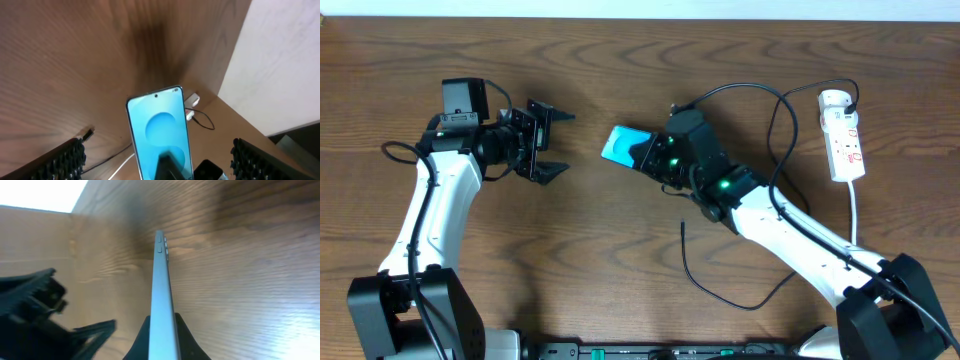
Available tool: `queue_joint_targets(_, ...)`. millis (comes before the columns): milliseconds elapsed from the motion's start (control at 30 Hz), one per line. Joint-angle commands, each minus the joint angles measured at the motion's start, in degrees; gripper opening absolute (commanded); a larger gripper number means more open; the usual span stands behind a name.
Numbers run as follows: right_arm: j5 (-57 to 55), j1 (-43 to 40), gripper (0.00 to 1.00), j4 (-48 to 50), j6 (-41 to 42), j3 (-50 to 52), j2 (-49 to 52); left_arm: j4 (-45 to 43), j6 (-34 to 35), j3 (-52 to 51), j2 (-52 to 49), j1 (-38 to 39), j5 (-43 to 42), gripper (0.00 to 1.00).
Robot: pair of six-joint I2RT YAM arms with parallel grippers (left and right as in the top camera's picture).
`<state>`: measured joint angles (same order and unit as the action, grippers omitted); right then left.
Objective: Plug charger to phone and switch on socket
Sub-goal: 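Move the open left gripper to the phone's top end and close on it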
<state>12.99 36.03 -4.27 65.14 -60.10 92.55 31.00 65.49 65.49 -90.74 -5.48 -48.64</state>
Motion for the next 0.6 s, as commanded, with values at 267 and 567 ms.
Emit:
queue_joint_targets(267, 19.56, -4.57, 0.01, 8.41, 11.39, -0.96, -0.28, -6.91, -1.42, 0.22, 0.39, -0.24, -2.34, 0.92)
queue_joint_targets(567, 19.56, -4.98, 0.01, 12.44, 13.31, -0.96, -0.28, -16.63, -1.42, 0.22, 0.39, -0.24, -9.64, 0.92)
